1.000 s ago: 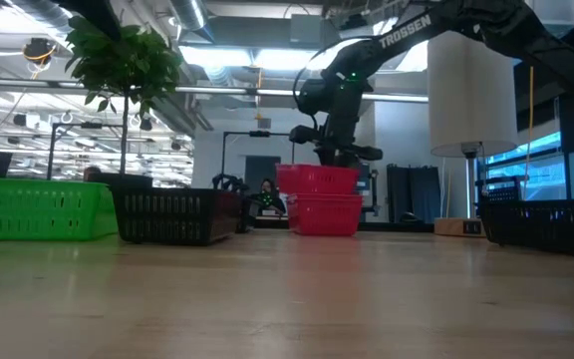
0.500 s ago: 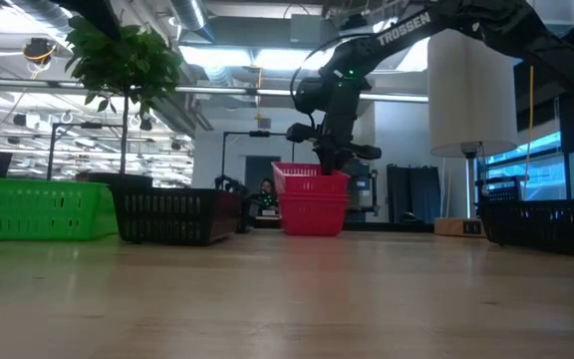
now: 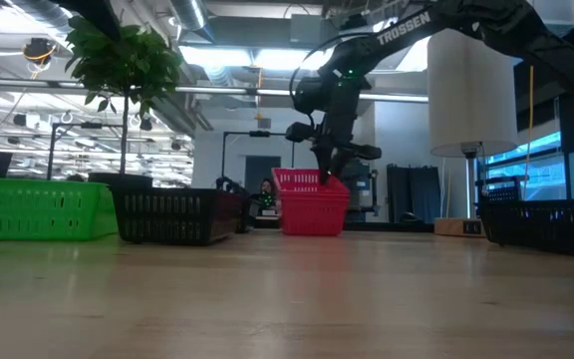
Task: Stack baskets by color
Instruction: Stack the bottom red bin on the top stacked red bins
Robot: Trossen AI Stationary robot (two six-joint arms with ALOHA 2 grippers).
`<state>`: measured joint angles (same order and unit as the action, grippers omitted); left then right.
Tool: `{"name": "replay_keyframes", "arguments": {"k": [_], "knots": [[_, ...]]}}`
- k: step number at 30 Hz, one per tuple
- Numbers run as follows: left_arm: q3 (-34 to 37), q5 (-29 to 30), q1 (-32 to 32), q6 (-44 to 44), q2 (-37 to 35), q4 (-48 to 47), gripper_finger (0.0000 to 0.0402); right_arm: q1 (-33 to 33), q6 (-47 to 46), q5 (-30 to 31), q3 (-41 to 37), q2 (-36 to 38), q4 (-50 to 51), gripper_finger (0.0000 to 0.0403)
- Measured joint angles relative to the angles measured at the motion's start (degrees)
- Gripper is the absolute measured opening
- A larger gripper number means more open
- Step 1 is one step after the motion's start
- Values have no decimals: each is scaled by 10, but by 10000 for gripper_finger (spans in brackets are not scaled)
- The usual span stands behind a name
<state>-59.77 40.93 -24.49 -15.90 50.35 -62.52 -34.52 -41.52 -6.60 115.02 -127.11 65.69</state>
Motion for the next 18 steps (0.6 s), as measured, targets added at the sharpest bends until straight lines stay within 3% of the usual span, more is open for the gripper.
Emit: {"name": "replay_keyframes", "arguments": {"k": [7, 18], "knots": [[0, -1, 0, 0, 0, 0, 0, 0, -12, -12, 0, 6, 0, 64], [0, -1, 0, 0, 0, 0, 0, 9, -11, 24, 21, 42, 17, 64]]}}
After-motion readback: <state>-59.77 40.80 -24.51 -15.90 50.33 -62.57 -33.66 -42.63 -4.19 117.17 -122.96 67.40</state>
